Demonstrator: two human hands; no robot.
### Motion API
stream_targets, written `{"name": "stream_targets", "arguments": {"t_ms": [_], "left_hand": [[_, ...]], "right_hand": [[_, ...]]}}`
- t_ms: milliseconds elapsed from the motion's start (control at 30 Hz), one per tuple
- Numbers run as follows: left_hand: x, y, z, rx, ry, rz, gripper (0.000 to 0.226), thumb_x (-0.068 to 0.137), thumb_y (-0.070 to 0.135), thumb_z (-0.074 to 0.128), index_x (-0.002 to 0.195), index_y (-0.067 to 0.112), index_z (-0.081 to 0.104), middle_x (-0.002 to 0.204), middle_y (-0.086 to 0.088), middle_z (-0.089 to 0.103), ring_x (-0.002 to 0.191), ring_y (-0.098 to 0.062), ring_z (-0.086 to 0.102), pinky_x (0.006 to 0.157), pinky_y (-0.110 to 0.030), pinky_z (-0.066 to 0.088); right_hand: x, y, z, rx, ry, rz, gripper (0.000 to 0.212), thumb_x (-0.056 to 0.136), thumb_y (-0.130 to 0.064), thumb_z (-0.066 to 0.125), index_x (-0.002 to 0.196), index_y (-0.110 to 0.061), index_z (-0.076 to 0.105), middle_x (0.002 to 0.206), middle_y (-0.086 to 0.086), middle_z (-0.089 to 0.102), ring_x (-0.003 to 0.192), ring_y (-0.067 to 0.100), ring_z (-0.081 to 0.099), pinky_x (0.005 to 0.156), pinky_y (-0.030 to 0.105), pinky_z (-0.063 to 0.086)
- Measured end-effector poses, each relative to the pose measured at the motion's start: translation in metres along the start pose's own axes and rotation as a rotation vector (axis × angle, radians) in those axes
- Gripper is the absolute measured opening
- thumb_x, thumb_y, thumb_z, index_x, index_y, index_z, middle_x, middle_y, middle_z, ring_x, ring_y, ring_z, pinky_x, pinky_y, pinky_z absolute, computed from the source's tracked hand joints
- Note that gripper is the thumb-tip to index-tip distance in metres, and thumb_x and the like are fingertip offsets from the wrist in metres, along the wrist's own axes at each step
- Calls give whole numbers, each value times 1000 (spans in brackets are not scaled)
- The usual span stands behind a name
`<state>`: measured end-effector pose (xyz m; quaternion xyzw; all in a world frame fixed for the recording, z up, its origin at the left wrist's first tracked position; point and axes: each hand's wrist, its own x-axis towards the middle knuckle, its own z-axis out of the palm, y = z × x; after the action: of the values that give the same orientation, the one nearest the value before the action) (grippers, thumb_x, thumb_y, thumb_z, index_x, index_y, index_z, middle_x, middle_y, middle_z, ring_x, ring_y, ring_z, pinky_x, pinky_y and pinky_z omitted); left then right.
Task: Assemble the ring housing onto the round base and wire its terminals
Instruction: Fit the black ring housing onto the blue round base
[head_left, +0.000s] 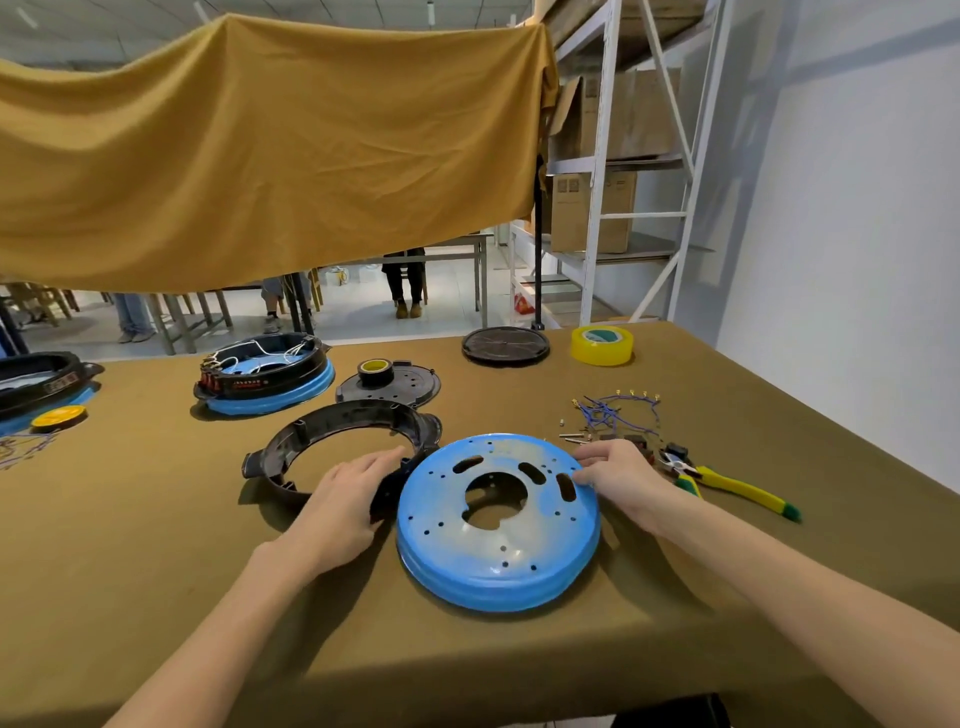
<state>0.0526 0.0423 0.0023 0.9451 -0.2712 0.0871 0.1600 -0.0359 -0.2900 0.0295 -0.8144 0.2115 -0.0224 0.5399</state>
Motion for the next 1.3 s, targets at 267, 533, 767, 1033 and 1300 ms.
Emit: {"name": "stream_targets", "arguments": {"t_ms": [267,533,767,1033,1300], "left_hand": [[-3,-10,-3,122,78,-37,26,103,42,56,124,29,65,111,11,70,101,-9,62,93,-30,49],[0,-17,-19,-153,242,-100,10,101,24,63,107,19,69,91,4,68,85,-16,62,82,-44,53],[5,-1,-30,-322,260,-55,7,100,18,66,105,21,71,82,11,63,79,-7,58,65,-23,38],[2,8,-30,-148,266,187,12,98,20,68,109,20,73,92,18,60,83,-4,50,81,-34,34],[6,56,-40,-610,256,285,12,100,18,66,109,17,74,92,8,66,89,-17,59,74,-34,49]], "right_hand": [[-24,16,24,-489,-247,-304,116,73,-88,59,163,-32,11,170,-6,7,155,20,18,121,39,23],[-16,13,61,-486,-171,-350,114,70,-86,60,158,-24,22,163,-3,16,149,20,22,123,45,28],[17,-15,68,-511,-125,-338,112,78,-79,65,158,-14,19,158,5,27,144,22,32,119,42,33],[24,-5,58,-436,-53,-334,87,97,-64,52,159,-12,20,163,7,21,147,24,32,121,42,29],[10,-70,37,571,-357,-173,47,102,-45,57,131,-7,61,121,20,72,111,33,72,100,43,56]]}}
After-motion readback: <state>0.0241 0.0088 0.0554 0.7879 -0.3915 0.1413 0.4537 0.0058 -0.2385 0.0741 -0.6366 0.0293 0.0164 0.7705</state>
